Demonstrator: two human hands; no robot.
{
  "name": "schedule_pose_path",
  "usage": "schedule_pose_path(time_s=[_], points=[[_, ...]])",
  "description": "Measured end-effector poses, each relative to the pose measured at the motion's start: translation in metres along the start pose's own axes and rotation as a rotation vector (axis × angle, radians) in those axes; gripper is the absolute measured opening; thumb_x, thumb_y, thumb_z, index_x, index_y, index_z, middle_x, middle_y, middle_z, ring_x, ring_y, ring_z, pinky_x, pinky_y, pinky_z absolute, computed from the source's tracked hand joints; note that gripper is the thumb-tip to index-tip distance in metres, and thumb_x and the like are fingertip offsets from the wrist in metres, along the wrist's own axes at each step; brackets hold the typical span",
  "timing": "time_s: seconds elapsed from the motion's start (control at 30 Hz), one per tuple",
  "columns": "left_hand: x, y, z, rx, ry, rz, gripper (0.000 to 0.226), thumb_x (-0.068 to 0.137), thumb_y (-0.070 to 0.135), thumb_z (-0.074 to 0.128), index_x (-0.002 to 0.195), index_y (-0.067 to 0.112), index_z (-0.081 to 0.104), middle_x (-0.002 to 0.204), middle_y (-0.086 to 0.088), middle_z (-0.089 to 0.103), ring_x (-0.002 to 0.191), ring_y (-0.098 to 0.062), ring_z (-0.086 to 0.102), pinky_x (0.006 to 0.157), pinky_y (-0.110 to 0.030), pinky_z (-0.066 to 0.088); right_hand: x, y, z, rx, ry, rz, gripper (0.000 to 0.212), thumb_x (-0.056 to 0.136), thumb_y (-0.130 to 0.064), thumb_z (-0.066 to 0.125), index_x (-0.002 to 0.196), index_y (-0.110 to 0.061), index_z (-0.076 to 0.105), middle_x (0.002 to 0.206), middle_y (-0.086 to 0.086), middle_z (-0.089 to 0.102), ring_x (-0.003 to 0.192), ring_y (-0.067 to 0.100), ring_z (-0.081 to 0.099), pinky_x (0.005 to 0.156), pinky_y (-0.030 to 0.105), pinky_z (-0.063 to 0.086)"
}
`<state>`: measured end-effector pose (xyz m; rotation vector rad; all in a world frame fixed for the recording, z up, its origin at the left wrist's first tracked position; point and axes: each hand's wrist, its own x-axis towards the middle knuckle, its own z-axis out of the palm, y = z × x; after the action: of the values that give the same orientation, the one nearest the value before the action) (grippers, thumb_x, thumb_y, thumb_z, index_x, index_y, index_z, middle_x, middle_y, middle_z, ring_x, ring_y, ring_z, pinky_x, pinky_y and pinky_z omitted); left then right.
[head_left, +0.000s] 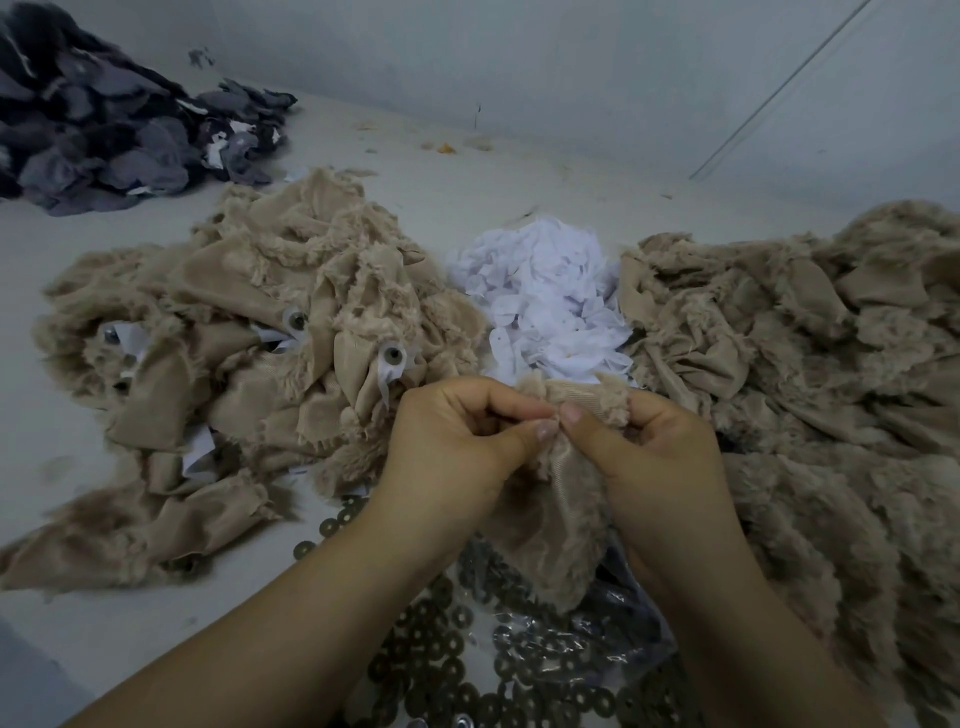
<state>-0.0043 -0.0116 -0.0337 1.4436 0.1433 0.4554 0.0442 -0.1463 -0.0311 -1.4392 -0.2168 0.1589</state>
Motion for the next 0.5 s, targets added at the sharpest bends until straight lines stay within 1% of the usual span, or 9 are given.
schedule_pose_path(time_s=[0.17, 0.23, 0.3, 0.33, 0.4, 0.5], points=[[-0.0017, 0.0005, 0.0030, 0.097, 0.044, 0.012, 0.022, 0.072, -0.004, 0.081, 0.074, 0.017, 0.076, 0.068, -0.006, 0.074, 0.064, -0.020, 0.072, 0.063, -0.029, 0.060, -0.0001, 0.0012, -0.0003, -0.006, 0.023, 0.014, 0.015, 0.088, -0.003, 0.070, 0.080, -0.013, 0.078, 0.082, 0.012, 0.077, 0.081, 0.029, 0.076, 0.077, 0.045, 0.060], [-0.0009, 0.0010, 0.0030, 0.117, 0.054, -0.004, 0.021, 0.071, -0.001, 0.083, 0.072, 0.019, 0.077, 0.067, -0.007, 0.073, 0.064, -0.025, 0.072, 0.063, -0.036, 0.061, -0.0013, 0.0013, 0.0002, -0.018, 0.019, 0.000, 0.016, 0.090, -0.004, 0.069, 0.079, -0.013, 0.077, 0.081, 0.012, 0.077, 0.079, 0.028, 0.076, 0.073, 0.043, 0.060], [-0.0001, 0.0026, 0.0025, 0.086, 0.050, -0.046, 0.019, 0.068, 0.002, 0.082, 0.068, 0.020, 0.077, 0.065, -0.012, 0.072, 0.062, -0.030, 0.071, 0.065, -0.042, 0.060, -0.0023, 0.0015, 0.0013, -0.037, 0.014, -0.019, 0.014, 0.091, -0.005, 0.068, 0.082, -0.012, 0.076, 0.080, 0.012, 0.077, 0.078, 0.029, 0.075, 0.071, 0.043, 0.061], [0.0007, 0.0030, 0.0023, 0.070, 0.052, -0.076, 0.020, 0.068, 0.000, 0.082, 0.066, 0.020, 0.077, 0.064, -0.014, 0.071, 0.061, -0.030, 0.069, 0.064, -0.043, 0.059, -0.0026, 0.0020, 0.0015, -0.045, 0.014, -0.023, 0.013, 0.091, -0.005, 0.067, 0.083, -0.012, 0.075, 0.081, 0.012, 0.077, 0.078, 0.029, 0.075, 0.071, 0.043, 0.061], [0.0030, 0.0036, 0.0016, 0.053, 0.050, -0.130, 0.025, 0.069, -0.007, 0.081, 0.062, 0.017, 0.076, 0.062, -0.015, 0.070, 0.058, -0.026, 0.067, 0.061, -0.037, 0.058, -0.0033, 0.0029, 0.0023, -0.057, 0.009, -0.023, 0.012, 0.092, -0.006, 0.066, 0.086, -0.012, 0.075, 0.083, 0.010, 0.077, 0.080, 0.028, 0.076, 0.072, 0.042, 0.061], [0.0079, 0.0055, -0.0016, 0.023, 0.012, -0.201, 0.028, 0.069, -0.012, 0.078, 0.058, 0.014, 0.074, 0.065, -0.019, 0.069, 0.060, -0.027, 0.066, 0.061, -0.032, 0.058, -0.0035, 0.0040, 0.0030, -0.126, -0.012, 0.011, 0.010, 0.093, -0.007, 0.065, 0.096, -0.011, 0.074, 0.089, 0.009, 0.077, 0.087, 0.027, 0.075, 0.081, 0.051, 0.060]])
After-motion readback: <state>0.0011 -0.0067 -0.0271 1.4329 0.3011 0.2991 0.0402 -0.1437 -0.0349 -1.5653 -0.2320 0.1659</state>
